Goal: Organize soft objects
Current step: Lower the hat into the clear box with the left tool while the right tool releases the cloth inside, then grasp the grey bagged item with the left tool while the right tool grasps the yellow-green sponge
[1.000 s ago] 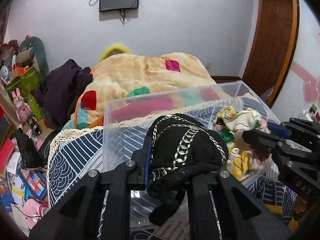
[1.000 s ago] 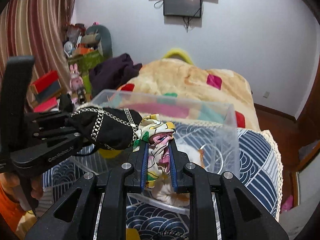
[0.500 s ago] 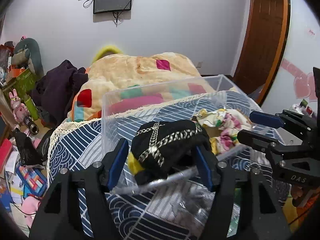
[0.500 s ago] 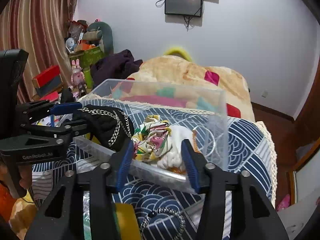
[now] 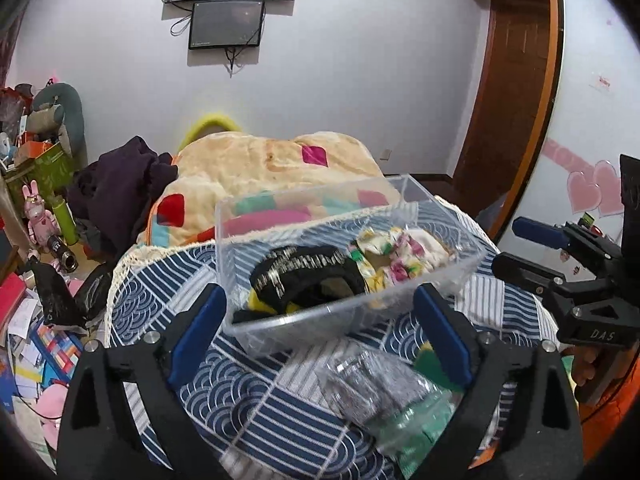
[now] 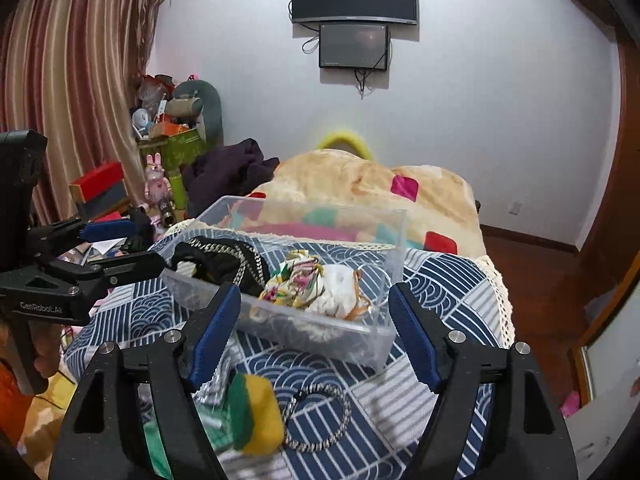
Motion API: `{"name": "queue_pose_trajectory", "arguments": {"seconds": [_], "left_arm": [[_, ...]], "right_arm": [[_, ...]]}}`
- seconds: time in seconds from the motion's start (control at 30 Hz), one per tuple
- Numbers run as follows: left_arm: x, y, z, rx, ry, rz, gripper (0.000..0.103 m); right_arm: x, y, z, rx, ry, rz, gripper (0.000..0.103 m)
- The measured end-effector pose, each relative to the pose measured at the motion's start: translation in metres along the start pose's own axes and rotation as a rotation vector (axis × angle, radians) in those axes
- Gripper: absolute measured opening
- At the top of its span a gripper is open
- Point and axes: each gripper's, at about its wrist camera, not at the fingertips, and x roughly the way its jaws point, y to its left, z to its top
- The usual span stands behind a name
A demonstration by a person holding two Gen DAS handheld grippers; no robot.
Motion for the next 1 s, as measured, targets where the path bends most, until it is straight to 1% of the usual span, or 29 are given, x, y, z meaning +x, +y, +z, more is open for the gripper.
{"name": "queue_pose_trajectory", "arguments": {"seconds": [0.1, 0.23, 0.3, 0.43, 0.47, 0.5, 0.53, 0.57, 0.63, 0.67, 0.7, 0.77, 0.87, 0.97, 1.0], "left_arm": [[0.002, -0.006, -0.012, 0.003, 0.027, -0.01, 0.098], [0.015, -0.014, -0.032, 0.0, 0.083, -0.031, 0.098], [0.025, -0.02, -0.043, -0.001, 0.115, -0.029, 0.098], [0.041, -0.022, -0.057, -0.017, 0.149, -0.039, 0.096], [0.045, -0.023, -0.06, -0.023, 0.156, -0.045, 0.09], [0.048, -0.023, -0.062, -0.03, 0.169, -0.053, 0.086], [0.053, -0.022, -0.065, -0.038, 0.185, -0.066, 0.079], [0.055, -0.021, -0.068, -0.05, 0.193, -0.082, 0.076], [0.057, -0.018, -0.072, -0.082, 0.195, -0.116, 0.07], [0.057, -0.017, -0.074, -0.092, 0.19, -0.13, 0.063], [0.057, -0.016, -0.075, -0.098, 0.189, -0.142, 0.059], [0.057, -0.016, -0.076, -0.099, 0.187, -0.152, 0.049], [0.053, -0.019, -0.075, -0.089, 0.173, -0.149, 0.039], [0.045, -0.017, -0.073, -0.086, 0.157, -0.147, 0.032], [0.042, -0.017, -0.073, -0.086, 0.152, -0.147, 0.031]], "right_arm": [[-0.003, 0.002, -0.011, -0.002, 0.016, 0.009, 0.074], [0.0, 0.008, -0.031, 0.002, 0.053, 0.03, 0.074], [0.007, 0.011, -0.042, 0.008, 0.084, 0.049, 0.074], [0.02, 0.015, -0.063, 0.02, 0.156, 0.093, 0.073], [0.023, 0.016, -0.066, 0.028, 0.164, 0.103, 0.071], [0.025, 0.016, -0.069, 0.036, 0.175, 0.115, 0.065], [0.027, 0.015, -0.07, 0.042, 0.184, 0.126, 0.059], [0.029, 0.015, -0.07, 0.048, 0.19, 0.138, 0.056], [0.032, 0.014, -0.071, 0.057, 0.196, 0.147, 0.044], [0.032, 0.014, -0.071, 0.057, 0.197, 0.149, 0.04], [0.032, 0.014, -0.071, 0.061, 0.195, 0.161, 0.032], [0.03, 0.015, -0.072, 0.066, 0.187, 0.168, 0.03], [0.026, 0.018, -0.072, 0.055, 0.167, 0.157, 0.028], [0.02, 0.019, -0.069, 0.05, 0.146, 0.154, 0.027], [0.017, 0.019, -0.068, 0.048, 0.136, 0.152, 0.027]]}}
